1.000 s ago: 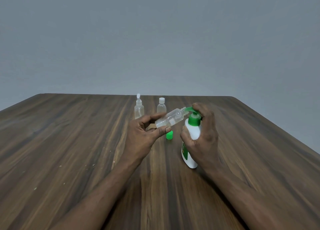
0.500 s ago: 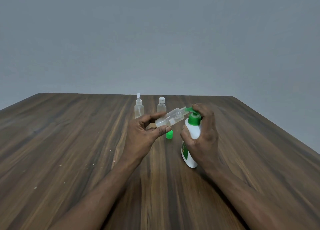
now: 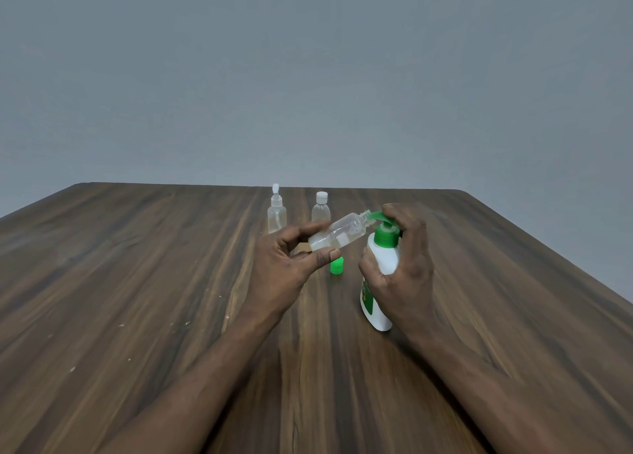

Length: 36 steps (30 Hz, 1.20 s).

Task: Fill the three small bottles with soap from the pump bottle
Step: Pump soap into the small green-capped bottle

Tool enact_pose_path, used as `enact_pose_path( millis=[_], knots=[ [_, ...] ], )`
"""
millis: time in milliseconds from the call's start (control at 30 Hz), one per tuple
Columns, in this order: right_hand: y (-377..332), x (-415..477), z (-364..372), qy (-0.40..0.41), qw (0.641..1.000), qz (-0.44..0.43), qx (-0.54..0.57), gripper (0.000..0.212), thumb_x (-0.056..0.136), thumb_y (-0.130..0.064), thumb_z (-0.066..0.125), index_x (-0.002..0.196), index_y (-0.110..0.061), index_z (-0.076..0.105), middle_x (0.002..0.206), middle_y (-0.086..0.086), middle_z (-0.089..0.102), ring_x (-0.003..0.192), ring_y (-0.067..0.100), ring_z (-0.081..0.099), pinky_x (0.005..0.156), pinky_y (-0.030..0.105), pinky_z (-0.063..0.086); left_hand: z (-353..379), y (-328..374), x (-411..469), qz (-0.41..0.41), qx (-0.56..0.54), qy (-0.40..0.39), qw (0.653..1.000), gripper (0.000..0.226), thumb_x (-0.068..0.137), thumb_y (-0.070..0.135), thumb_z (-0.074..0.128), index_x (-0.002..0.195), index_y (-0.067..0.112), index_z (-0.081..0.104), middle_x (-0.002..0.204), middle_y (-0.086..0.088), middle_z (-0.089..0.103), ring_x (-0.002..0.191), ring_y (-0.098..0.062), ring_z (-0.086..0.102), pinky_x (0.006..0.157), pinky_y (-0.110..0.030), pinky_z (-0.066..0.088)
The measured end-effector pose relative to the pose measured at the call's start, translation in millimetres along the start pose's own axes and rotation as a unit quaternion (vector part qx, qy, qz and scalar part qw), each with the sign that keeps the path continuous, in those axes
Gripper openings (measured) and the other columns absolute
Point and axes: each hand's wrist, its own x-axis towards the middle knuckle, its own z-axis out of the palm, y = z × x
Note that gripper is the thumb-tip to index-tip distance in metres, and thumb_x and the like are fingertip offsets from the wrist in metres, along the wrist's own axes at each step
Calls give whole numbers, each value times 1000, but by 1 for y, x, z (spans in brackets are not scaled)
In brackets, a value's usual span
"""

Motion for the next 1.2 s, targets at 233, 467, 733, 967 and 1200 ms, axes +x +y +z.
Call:
enact_pose_path(
  millis=[233,467,733,967,1200],
  knots=[
    [1,0,0,-3,1000,-3,-9,68,73,5,75,134,-9,47,131,-2,50,120,7,50,102,19,39,1,1,-1,0,3,-4,1000,43,72,2,85,111,16,73,104,7,76,100,-4,72,76,-15,56],
    [1,0,0,0,1000,-5,-7,67,72,7,75,132,-8,49,130,-3,50,120,3,49,101,16,37,0,1,0,-5,-2,-2,1000,43,72,1,85,109,19,74,103,9,77,101,-5,72,76,-16,57],
    [0,1,0,0,1000,2,-3,67,72,7,75,132,-10,49,128,-6,50,119,0,49,100,14,37,0,1,-1,-7,-2,-4,1000,42,72,0,85,107,20,74,99,12,77,98,-4,72,75,-15,56],
    [0,1,0,-6,1000,-4,-11,69,72,7,75,133,-9,48,130,0,51,120,0,47,100,14,36,0,2,-1,-6,-4,-8,1000,41,73,-1,83,107,19,73,96,18,77,96,-1,72,75,-13,55],
    [1,0,1,3,1000,3,0,65,72,8,74,129,-10,49,126,-1,52,117,-3,48,98,13,37,0,-4,-1,-4,6,-5,1000,41,71,5,85,107,19,74,100,12,78,101,-6,72,79,-16,56]
  ],
)
